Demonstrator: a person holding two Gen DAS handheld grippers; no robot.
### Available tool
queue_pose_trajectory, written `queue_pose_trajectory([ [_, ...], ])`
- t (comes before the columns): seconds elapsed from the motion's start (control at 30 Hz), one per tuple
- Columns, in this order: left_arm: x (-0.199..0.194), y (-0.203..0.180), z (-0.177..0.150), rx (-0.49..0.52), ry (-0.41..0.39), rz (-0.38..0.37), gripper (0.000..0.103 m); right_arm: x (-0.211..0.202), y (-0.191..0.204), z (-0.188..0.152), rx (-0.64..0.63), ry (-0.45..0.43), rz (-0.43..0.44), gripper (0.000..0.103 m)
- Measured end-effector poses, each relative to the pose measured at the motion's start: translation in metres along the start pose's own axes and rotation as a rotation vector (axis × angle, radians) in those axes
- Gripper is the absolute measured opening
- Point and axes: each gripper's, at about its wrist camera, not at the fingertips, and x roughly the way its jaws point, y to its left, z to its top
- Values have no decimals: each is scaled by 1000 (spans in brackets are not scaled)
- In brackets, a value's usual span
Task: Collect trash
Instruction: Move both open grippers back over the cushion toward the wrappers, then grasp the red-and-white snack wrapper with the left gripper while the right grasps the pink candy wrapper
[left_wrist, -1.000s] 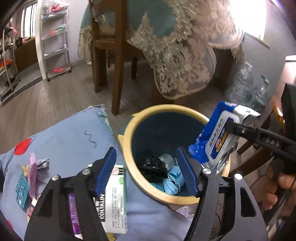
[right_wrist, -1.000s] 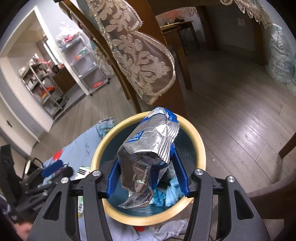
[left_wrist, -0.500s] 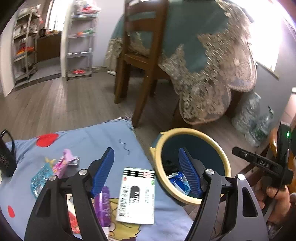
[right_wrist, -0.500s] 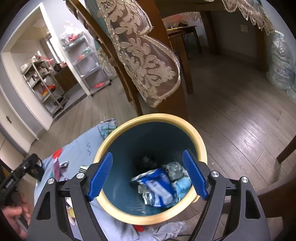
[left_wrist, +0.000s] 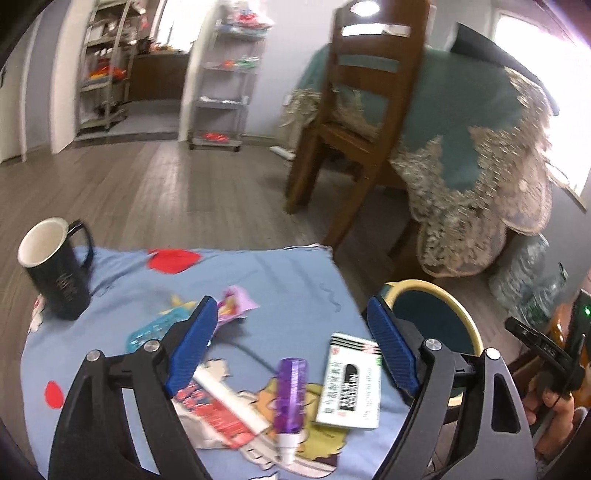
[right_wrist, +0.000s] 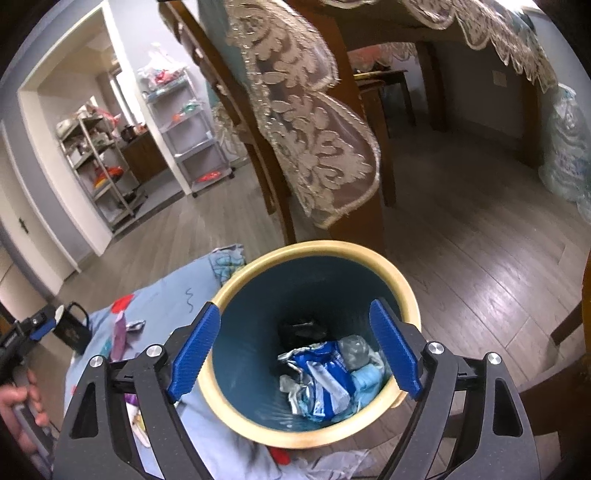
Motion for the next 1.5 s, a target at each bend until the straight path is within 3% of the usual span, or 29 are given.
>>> queue_pose_trajectory([
  [0.2, 2, 41, -5, -56, 41, 67, 81, 0, 15, -2, -46, 10, 17, 84],
  [0.57, 44, 84, -30, 24, 223, 212, 79, 11, 58, -18, -127, 98, 104, 86],
  [0.77, 60, 101, -34, 33, 273, 239, 74, 24, 93, -24, -138, 155, 185, 86],
  [1.1, 79, 102, -46, 131, 378, 224, 74, 74, 174, -22, -118, 275, 322, 86],
  [1.27, 73, 104, -50, 85, 391, 182, 74, 112, 215, -29, -110, 358, 363, 86],
  [1.5, 58, 102, -64, -91, 427, 43, 74, 162, 257, -38, -82, 446, 383, 86],
])
